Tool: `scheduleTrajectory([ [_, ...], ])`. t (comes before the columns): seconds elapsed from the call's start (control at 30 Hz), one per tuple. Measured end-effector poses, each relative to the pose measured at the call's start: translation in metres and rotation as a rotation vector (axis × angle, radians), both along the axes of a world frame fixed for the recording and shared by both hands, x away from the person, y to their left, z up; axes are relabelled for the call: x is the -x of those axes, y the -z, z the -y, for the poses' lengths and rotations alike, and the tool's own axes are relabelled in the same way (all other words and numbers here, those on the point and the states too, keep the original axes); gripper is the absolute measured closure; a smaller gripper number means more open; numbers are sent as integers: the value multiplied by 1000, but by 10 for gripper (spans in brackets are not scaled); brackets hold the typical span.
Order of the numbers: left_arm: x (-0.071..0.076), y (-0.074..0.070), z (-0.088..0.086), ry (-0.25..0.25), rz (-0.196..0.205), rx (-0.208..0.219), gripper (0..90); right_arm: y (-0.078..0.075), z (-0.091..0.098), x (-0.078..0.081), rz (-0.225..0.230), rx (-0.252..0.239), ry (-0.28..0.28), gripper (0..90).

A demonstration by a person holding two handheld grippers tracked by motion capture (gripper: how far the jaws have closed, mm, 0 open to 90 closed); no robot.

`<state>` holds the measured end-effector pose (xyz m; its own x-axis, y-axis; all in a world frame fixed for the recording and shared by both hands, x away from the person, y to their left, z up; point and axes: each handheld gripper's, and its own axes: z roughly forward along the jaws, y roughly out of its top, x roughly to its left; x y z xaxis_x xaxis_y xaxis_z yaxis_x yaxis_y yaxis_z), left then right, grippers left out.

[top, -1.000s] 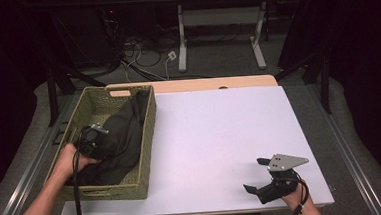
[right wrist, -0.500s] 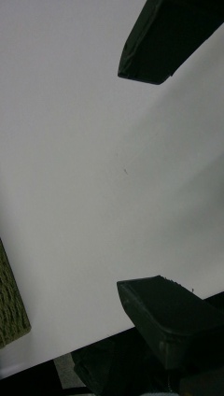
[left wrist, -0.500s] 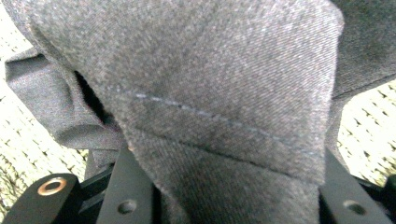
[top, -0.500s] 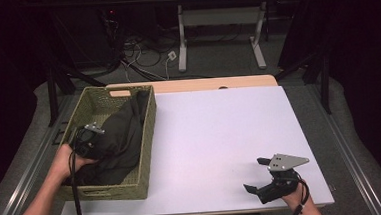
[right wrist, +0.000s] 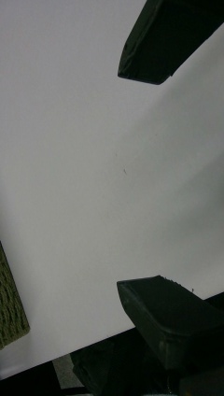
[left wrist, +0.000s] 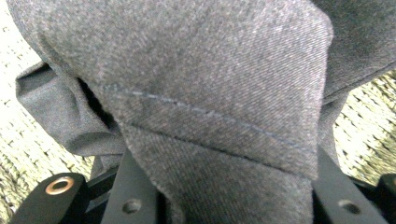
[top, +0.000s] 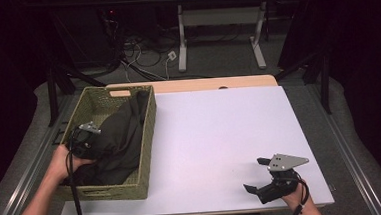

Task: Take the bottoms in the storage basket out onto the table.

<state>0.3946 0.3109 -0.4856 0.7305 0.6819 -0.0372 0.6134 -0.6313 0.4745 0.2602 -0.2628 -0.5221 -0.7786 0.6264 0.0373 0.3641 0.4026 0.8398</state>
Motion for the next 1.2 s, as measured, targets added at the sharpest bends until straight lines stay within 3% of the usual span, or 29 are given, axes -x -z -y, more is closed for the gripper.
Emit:
scheduleTrajectory([
  [0.73, 6, -17, -4, 11, 25, 76, 639, 0, 0, -1, 1, 5, -7, 7],
  [1.2, 9, -27, -4, 7, 81, 116, 643, 0, 0, -1, 1, 4, -4, 7],
])
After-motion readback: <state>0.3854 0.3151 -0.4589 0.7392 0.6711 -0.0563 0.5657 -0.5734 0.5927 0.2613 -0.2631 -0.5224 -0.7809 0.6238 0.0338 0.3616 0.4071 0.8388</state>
